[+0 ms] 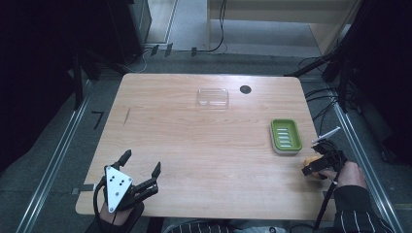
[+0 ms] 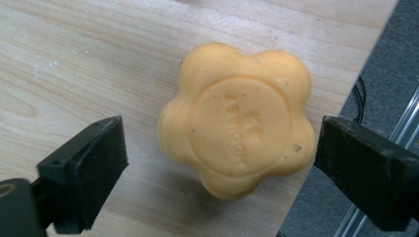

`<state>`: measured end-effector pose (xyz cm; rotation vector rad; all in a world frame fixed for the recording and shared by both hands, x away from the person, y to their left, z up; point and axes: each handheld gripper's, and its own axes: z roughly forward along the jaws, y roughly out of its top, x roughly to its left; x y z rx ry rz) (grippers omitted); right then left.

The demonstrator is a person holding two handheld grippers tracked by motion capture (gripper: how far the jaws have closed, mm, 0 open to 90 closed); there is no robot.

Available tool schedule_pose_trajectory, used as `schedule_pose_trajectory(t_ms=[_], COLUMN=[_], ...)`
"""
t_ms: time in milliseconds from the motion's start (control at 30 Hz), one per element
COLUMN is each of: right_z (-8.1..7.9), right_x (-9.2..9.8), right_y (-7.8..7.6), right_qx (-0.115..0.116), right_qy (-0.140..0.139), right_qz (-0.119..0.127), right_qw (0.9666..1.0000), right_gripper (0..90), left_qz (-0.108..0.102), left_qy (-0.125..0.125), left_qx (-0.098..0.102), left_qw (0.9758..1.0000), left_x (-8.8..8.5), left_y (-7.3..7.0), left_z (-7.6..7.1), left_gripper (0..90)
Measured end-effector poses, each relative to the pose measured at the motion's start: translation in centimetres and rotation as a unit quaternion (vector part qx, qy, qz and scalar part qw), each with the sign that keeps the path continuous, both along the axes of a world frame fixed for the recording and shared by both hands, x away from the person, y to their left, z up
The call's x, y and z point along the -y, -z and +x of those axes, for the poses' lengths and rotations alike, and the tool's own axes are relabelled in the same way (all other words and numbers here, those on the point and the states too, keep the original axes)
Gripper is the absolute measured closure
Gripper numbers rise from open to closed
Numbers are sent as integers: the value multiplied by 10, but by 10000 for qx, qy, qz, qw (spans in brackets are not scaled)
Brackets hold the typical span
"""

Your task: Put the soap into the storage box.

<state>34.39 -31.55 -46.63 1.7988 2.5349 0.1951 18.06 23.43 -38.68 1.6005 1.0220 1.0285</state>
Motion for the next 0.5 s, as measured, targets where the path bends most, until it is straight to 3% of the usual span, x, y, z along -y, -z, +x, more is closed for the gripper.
schedule_pose_trajectory(t_ms=[200,500], right_z=[3,7], right_x=[0,-1], right_y=[3,8], right_qx=[-69,-166], right_qy=[-54,-116], right_qz=[-110,-48], right_qw=[9999,9998], right_gripper=[132,168], left_qz=[-4,-5], left_qy=[-4,-1], left_qx=[1,1], left_qw=[10000,10000], left_x=[0,0], left_y=[0,0], left_z=[0,0], left_gripper=[136,136])
